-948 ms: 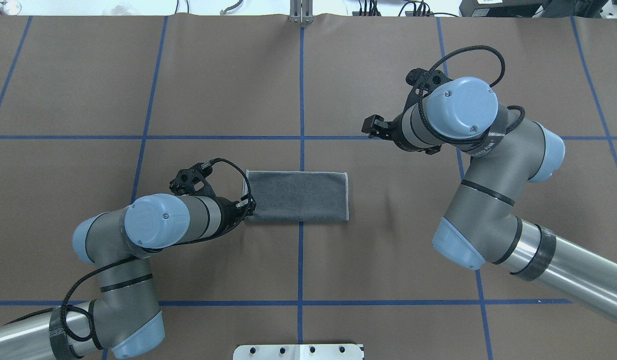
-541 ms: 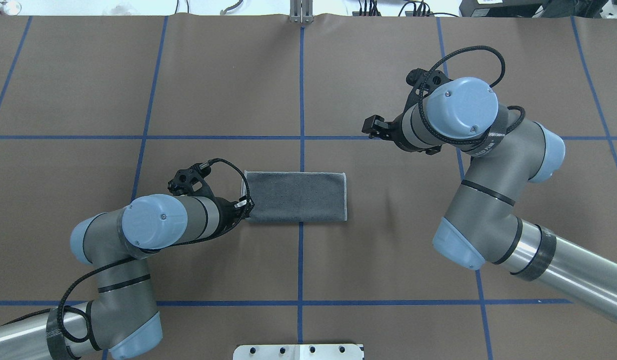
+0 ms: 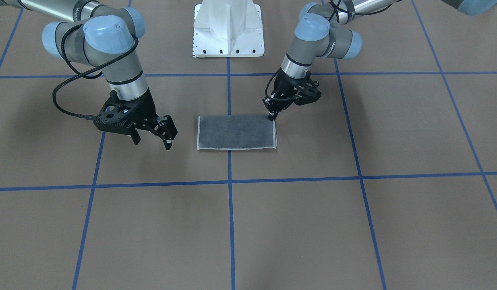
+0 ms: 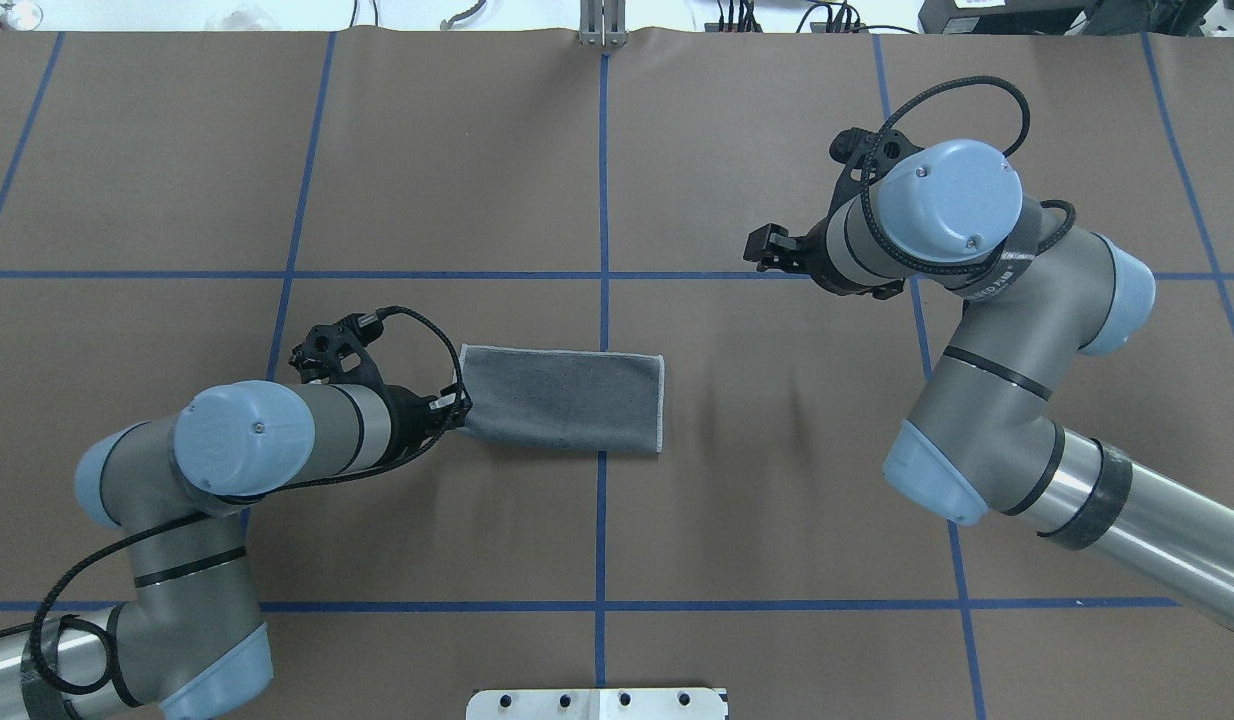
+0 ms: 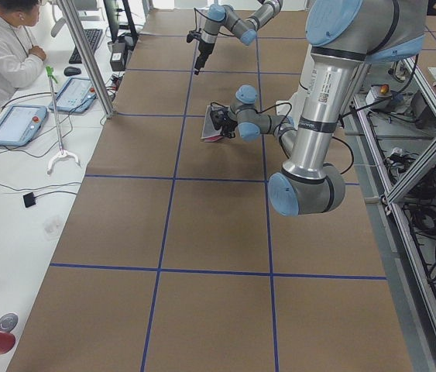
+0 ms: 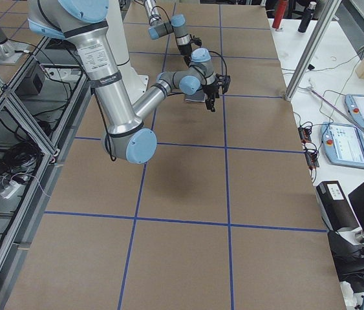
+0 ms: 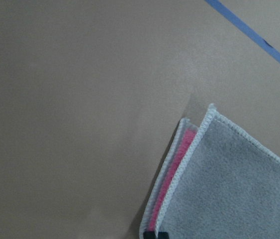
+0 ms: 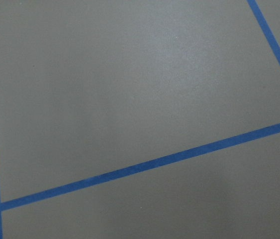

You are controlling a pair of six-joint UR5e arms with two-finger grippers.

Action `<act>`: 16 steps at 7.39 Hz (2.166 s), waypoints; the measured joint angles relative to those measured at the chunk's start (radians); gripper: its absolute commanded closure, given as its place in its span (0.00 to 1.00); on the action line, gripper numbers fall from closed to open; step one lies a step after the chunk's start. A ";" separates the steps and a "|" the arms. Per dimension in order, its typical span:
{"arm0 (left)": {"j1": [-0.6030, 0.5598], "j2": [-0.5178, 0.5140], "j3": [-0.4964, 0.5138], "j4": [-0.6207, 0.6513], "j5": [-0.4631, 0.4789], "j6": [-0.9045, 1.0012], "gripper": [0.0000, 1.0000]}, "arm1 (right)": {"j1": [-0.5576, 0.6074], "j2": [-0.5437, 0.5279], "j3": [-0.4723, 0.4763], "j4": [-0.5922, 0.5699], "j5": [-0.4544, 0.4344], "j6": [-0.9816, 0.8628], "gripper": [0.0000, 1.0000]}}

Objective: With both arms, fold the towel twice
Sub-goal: 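Lift the strip end with the left gripper and fold it over the other end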

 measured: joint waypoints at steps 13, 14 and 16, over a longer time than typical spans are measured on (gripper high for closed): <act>0.035 -0.254 0.074 0.136 0.016 0.173 1.00 | 0.207 -0.137 -0.003 0.003 0.169 -0.402 0.00; 0.040 -0.302 0.119 0.136 0.028 0.173 1.00 | 0.207 -0.138 -0.002 0.003 0.169 -0.400 0.00; 0.044 -0.362 0.180 0.136 0.041 0.173 1.00 | 0.207 -0.138 -0.001 0.003 0.169 -0.399 0.00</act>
